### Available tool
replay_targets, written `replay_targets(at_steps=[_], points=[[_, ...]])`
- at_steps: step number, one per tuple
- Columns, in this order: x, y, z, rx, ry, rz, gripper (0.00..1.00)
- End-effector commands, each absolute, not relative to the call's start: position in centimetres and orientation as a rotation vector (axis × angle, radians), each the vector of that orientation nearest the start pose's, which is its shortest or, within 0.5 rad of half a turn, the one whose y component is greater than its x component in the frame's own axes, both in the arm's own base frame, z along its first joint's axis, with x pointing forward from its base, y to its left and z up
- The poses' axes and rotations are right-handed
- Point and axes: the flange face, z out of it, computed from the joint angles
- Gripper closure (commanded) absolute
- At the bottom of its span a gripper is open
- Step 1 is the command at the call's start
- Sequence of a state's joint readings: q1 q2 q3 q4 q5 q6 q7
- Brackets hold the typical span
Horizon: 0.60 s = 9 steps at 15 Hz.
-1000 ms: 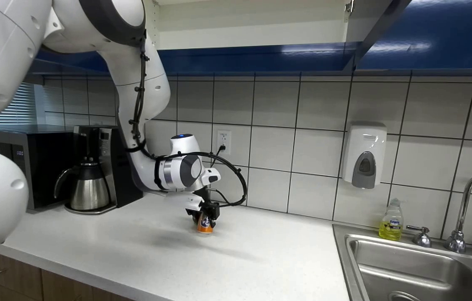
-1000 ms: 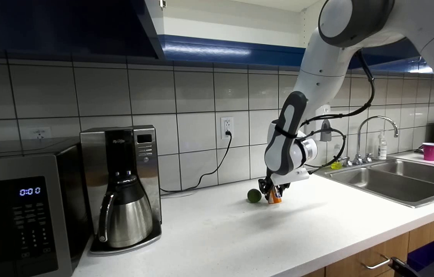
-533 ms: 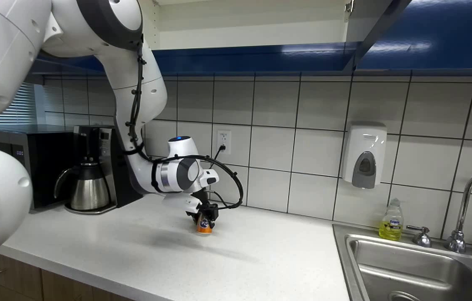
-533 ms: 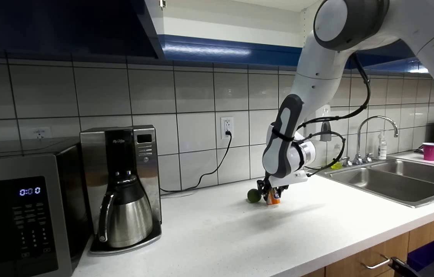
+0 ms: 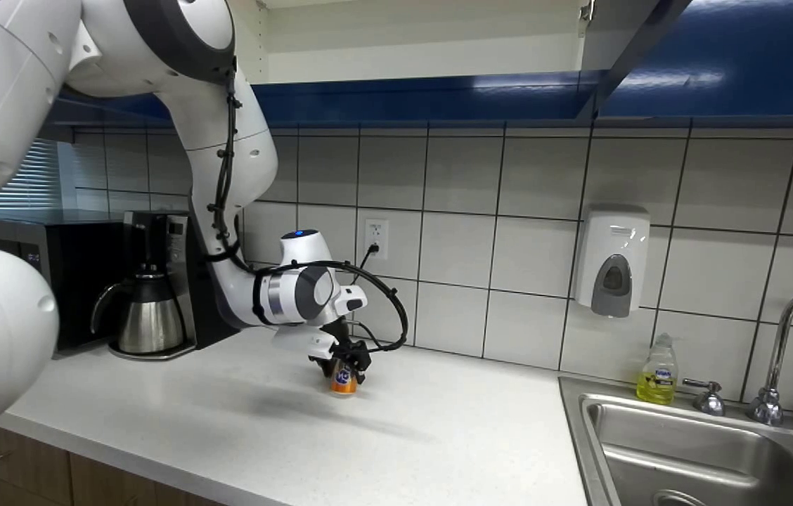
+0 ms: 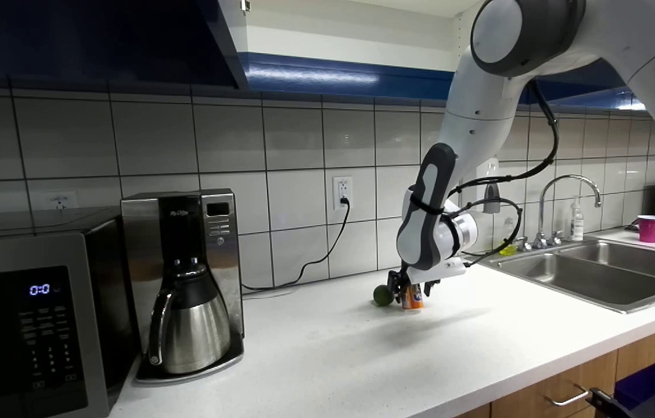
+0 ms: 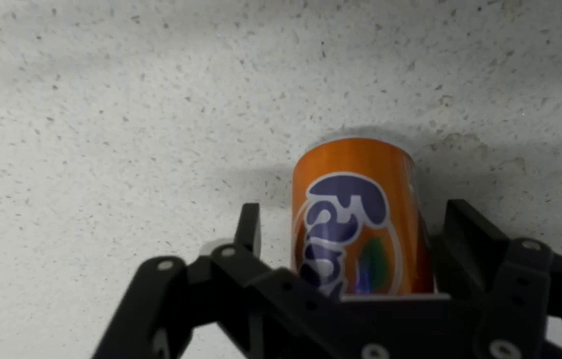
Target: Put the orange can on the counter.
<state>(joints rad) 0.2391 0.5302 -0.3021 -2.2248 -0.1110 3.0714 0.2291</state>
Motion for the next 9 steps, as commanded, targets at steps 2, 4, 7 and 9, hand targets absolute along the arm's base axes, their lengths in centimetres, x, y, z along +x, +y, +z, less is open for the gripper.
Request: replay_targets(at_steps=[2, 4, 7, 9], points=[[56.5, -2.9, 18.5, -3.224, 0.196, -0.575, 0.0], [55.8, -2.9, 18.9, -3.225, 0.183, -0.556, 0.0], [53.8, -3.0, 20.1, -3.215, 0.161, -0.508, 0.0], [52.1, -3.1, 21.0, -3.209, 0.157, -0.481, 0.0]])
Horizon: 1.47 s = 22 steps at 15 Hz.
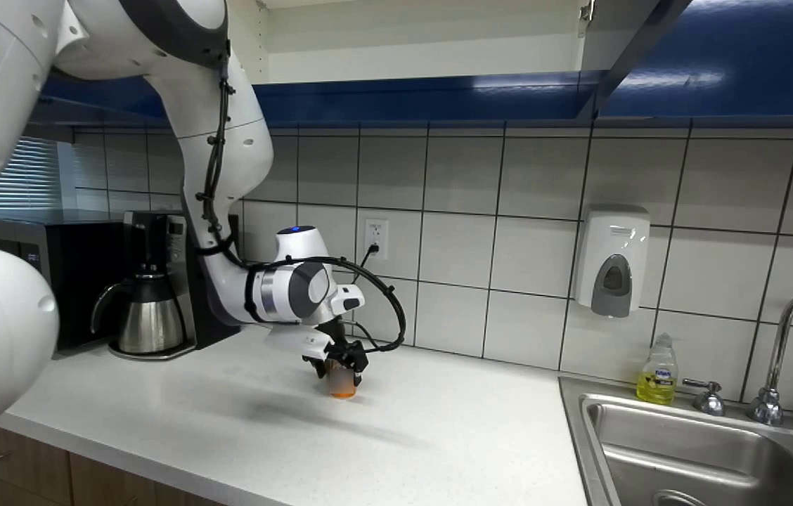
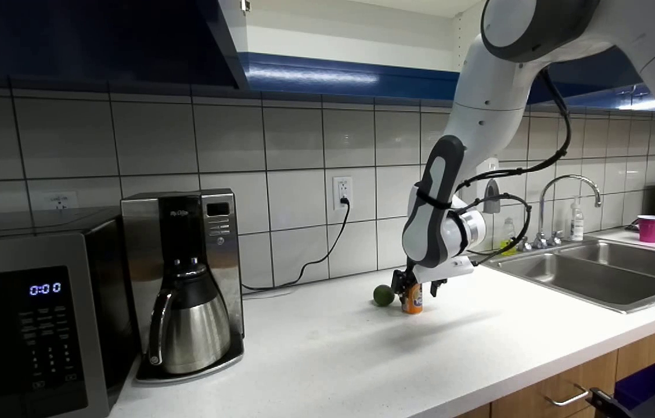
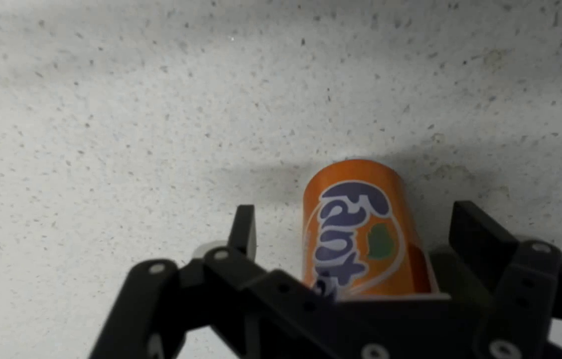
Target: Put the orange can on the counter.
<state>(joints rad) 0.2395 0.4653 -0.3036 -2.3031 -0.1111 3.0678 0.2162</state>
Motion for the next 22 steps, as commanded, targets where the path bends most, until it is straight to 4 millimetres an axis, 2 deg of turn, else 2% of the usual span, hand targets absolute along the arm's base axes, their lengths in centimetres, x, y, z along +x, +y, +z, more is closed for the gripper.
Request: replay_targets(at_steps=[1, 7, 13, 14, 17, 22], points=[[51.4, -3.1, 21.5, -3.208, 0.156, -0.475, 0.0], [47.6, -3.3, 24.8, -3.204, 0.139, -0.42, 0.0], [45.8, -3.9, 27.1, -3.263, 0.046, -0.303, 0.0], [46.9, -3.9, 25.7, -3.245, 0.079, -0.34, 0.0], [46.5, -3.9, 26.5, -3.252, 0.066, -0.32, 0.0], [46.3, -3.8, 26.4, -3.253, 0.06, -0.314, 0.0]])
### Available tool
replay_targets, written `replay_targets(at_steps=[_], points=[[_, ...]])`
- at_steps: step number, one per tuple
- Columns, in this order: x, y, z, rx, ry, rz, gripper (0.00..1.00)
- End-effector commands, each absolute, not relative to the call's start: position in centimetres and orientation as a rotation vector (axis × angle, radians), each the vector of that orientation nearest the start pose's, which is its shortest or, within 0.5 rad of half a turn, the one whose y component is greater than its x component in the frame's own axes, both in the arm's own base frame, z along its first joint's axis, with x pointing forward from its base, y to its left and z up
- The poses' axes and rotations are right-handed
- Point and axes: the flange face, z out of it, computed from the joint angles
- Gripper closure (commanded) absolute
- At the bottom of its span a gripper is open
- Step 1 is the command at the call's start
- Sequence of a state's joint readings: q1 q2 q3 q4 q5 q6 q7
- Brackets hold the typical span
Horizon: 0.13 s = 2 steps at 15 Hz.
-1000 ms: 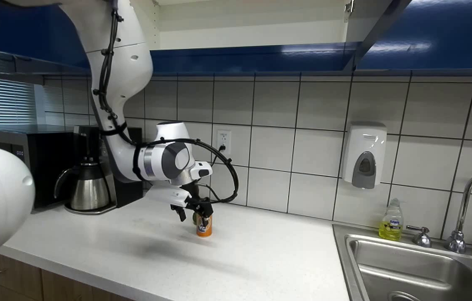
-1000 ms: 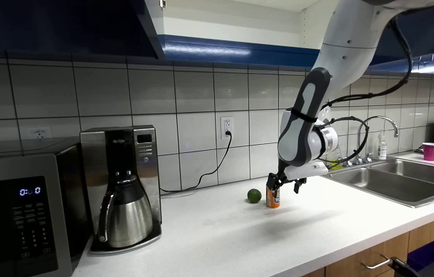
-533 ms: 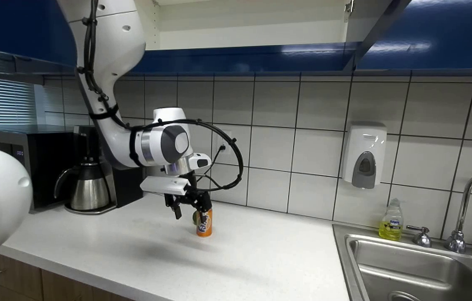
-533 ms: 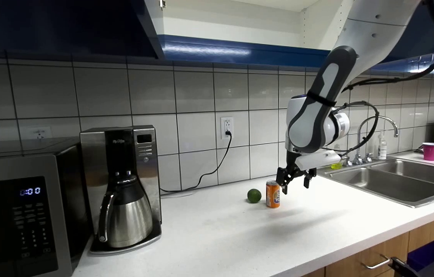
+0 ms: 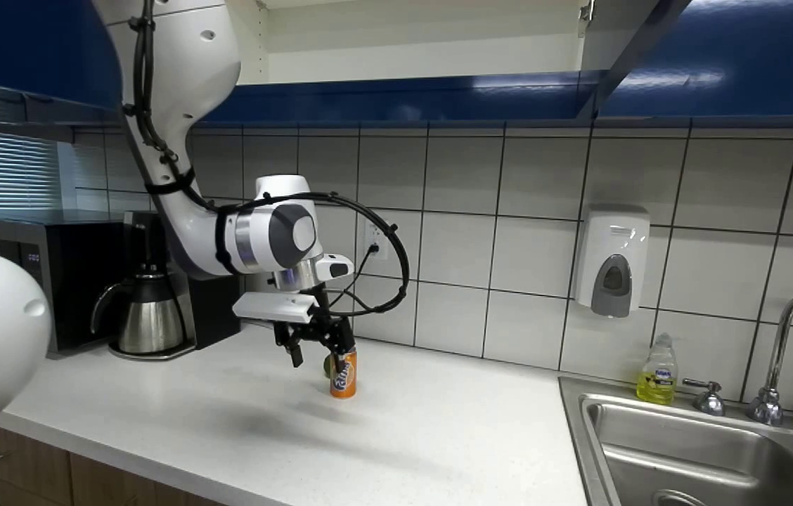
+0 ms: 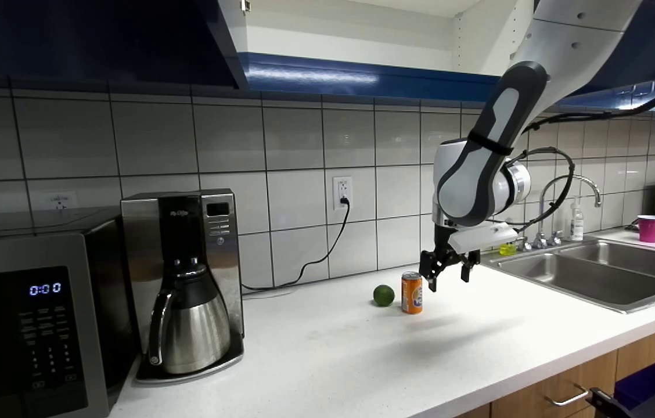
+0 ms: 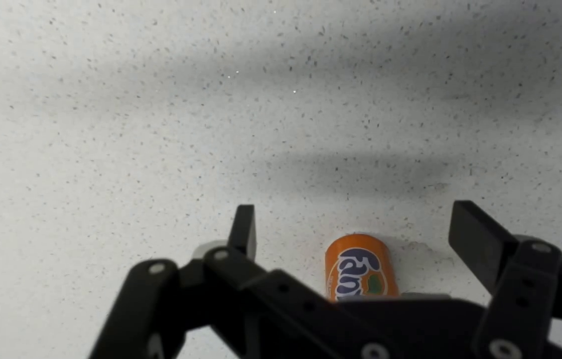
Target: Put the orange can on the counter.
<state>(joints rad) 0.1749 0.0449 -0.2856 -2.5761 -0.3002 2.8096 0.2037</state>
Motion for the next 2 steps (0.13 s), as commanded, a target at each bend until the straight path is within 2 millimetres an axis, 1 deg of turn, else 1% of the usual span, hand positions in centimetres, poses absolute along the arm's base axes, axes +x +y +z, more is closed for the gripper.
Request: replay_targets(at_steps=[1, 2], points=[[46.3, -3.83, 26.41, -3.253, 0.06, -0.314, 0.0], [46.3, -3.83, 26.41, -3.253, 0.06, -0.314, 0.0]])
